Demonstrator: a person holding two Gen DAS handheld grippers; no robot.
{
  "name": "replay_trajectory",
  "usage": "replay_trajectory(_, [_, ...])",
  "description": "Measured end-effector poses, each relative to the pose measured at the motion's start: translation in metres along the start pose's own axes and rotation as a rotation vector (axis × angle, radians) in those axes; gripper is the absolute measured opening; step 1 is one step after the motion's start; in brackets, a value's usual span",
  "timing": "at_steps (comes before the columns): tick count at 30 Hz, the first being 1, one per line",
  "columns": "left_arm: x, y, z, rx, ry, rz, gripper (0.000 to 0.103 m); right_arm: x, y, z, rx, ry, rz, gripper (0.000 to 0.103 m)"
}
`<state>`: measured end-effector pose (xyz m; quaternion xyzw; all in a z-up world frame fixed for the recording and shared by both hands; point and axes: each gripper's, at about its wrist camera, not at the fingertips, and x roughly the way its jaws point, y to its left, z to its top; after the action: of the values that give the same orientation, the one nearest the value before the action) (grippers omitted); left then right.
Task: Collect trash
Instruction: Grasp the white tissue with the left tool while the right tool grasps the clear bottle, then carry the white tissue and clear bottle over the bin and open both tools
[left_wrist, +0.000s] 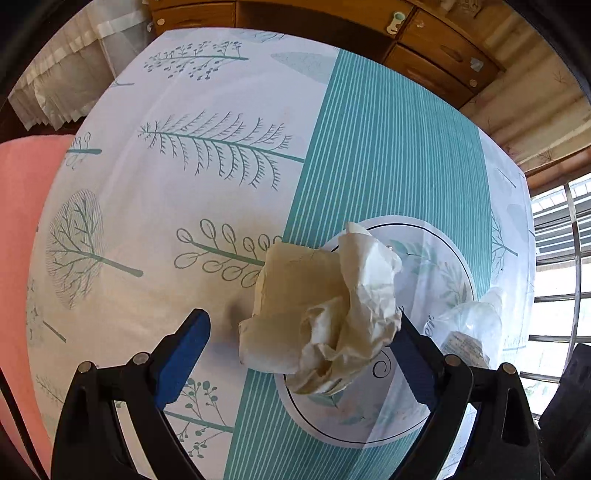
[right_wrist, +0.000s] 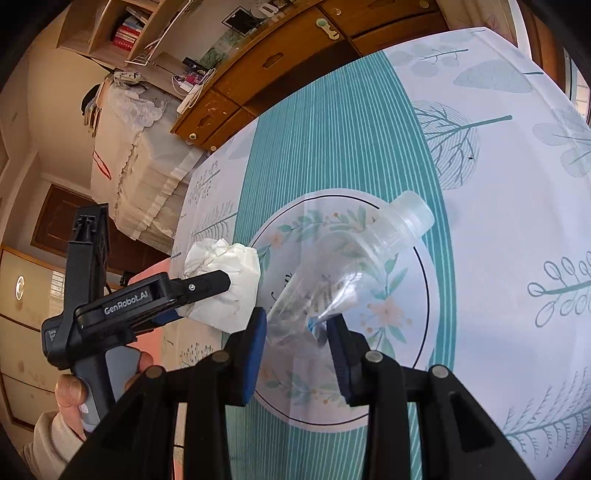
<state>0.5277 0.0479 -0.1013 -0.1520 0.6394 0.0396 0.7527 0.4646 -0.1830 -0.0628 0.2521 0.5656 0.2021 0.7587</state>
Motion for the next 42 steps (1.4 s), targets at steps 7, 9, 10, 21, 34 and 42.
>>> replay_trajectory(7, [-0.004, -0.001, -0.01, -0.007, -0.047, -0.006, 0.052, -0.006, 0.005, -0.006, -0.034, -0.005, -0.015, 0.033])
replay_trajectory(9, [-0.013, -0.005, -0.017, 0.022, -0.068, 0.005, 0.052, -0.011, 0.007, -0.01, -0.046, -0.012, -0.017, 0.033])
replay_trajectory(10, [-0.018, -0.009, -0.022, 0.044, -0.079, 0.017, 0.052, -0.013, 0.008, -0.013, -0.053, -0.015, -0.019, 0.033])
replay_trajectory(21, [-0.095, -0.019, -0.104, 0.238, -0.193, 0.003, 0.051, -0.051, 0.043, -0.072, -0.087, -0.067, -0.023, 0.032])
replay_trajectory(34, [-0.184, 0.066, -0.26, 0.319, -0.234, -0.091, 0.051, -0.122, 0.127, -0.238, -0.064, -0.096, 0.029, 0.031])
replay_trajectory(42, [-0.21, 0.122, -0.356, 0.365, -0.222, -0.125, 0.051, -0.128, 0.164, -0.346, -0.077, -0.072, 0.012, 0.031])
